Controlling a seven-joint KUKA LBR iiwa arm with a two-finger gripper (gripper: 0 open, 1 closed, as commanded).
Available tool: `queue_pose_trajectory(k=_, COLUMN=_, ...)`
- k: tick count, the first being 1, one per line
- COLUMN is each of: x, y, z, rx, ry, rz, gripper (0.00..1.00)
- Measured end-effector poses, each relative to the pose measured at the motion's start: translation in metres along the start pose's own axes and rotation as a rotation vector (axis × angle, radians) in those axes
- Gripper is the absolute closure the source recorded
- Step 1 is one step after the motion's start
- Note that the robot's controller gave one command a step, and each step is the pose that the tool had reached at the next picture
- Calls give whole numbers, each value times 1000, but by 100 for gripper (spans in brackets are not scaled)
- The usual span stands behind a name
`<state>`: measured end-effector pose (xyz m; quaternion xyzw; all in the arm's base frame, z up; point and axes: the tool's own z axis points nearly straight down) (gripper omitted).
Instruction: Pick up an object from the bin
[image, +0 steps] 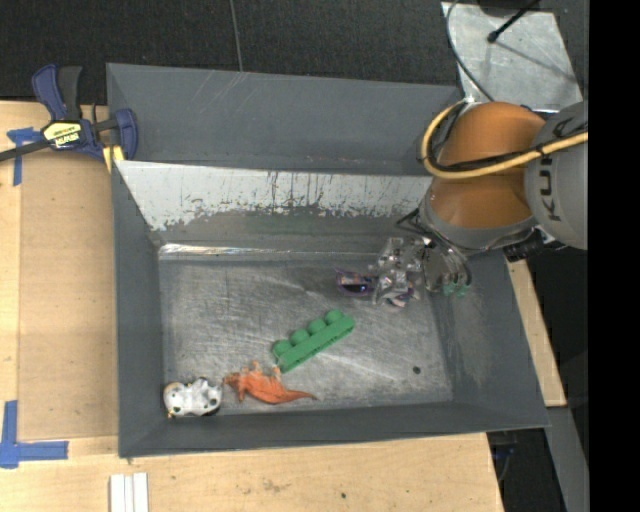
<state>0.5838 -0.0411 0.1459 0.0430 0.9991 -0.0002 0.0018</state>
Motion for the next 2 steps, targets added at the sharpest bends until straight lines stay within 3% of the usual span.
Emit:
queue_pose_trajectory(k=1, x=-18, y=-25, z=-49, rx=-1, ry=4, rz=0, gripper=100)
queue_pose_trajectory(k=2, x=-12, y=-11, z=-83, rx=3, ry=0, rz=3, gripper=100)
